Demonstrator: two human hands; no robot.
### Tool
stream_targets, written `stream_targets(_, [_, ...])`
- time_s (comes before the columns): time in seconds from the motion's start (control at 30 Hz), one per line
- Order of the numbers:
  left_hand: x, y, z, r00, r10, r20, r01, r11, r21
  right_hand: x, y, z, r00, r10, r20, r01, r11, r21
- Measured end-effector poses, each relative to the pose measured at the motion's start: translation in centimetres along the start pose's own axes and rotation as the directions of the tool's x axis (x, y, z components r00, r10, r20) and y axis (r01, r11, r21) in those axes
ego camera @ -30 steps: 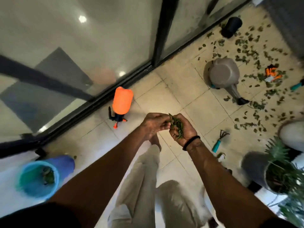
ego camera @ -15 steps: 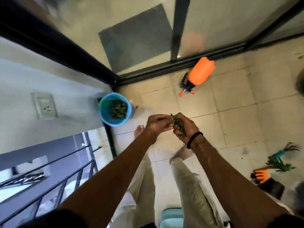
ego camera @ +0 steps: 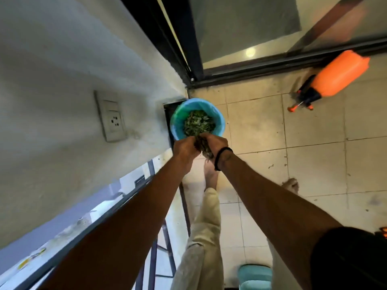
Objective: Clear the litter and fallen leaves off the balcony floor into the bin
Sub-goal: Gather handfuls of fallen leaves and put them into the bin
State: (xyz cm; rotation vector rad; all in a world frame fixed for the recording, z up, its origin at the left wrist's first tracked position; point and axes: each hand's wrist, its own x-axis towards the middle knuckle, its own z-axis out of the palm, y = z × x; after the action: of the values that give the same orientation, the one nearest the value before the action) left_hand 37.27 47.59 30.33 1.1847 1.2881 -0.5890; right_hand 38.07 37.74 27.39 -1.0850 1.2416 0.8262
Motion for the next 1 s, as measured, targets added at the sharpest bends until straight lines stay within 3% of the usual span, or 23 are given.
stream_targets(0.13, [1.5,2.3,-0.9,0.997,-0.065,-0.04,0.058,0.987,-0.152,0.2,-0.3,2.7,0.994,0.078,0.078,-0.094,0.972,0.217])
stream_targets(0.27, [2.7,3.2,-2.1,0.995,-0.068,-0.073,0.053,0.98,-0.192,0.2,-0.3,4.2,0.986,0.101,0.133,-0.146,0.909,0.389])
stream_targets(0.4, [3.0,3.3,-2.7,0.993,-0.116,-0.024,0.104,0.949,-0.298,-0.9,-0.9,4.3,0.986,0.11,0.124,-0.159,0.845,0.511])
stream_targets(0.47, [2.2,3.5,-2.7,0.993,-0.118,0.014,0.116,0.942,-0.315,-1.3,-1.0,4.3,0.986,0.111,0.125,-0.158,0.856,0.492])
stream_targets(0.6, [0.4,3.2,-2.7,0.986,-0.14,0.085,0.15,0.98,-0.129,-2.1,-1.1,3.2,0.991,0.109,0.08,-0.13,0.931,0.342])
stream_targets(0.73, [-3.5,3.1,-2.0,0.992,-0.1,0.074,0.087,0.983,0.164,-4.3,-1.5,-0.8,0.993,0.071,0.094,-0.097,0.946,0.31])
stream_targets(0.87, [-7.1,2.3,0.9,0.996,-0.055,0.073,0.019,0.904,0.426,-6.3,-1.9,-6.8,0.995,0.047,0.083,-0.073,0.939,0.335])
stream_targets(1.0, [-10.5,0.3,6.4,0.986,-0.053,0.16,-0.048,0.822,0.568,-7.0,-2.1,-14.5,0.998,0.032,0.057,-0.053,0.913,0.404])
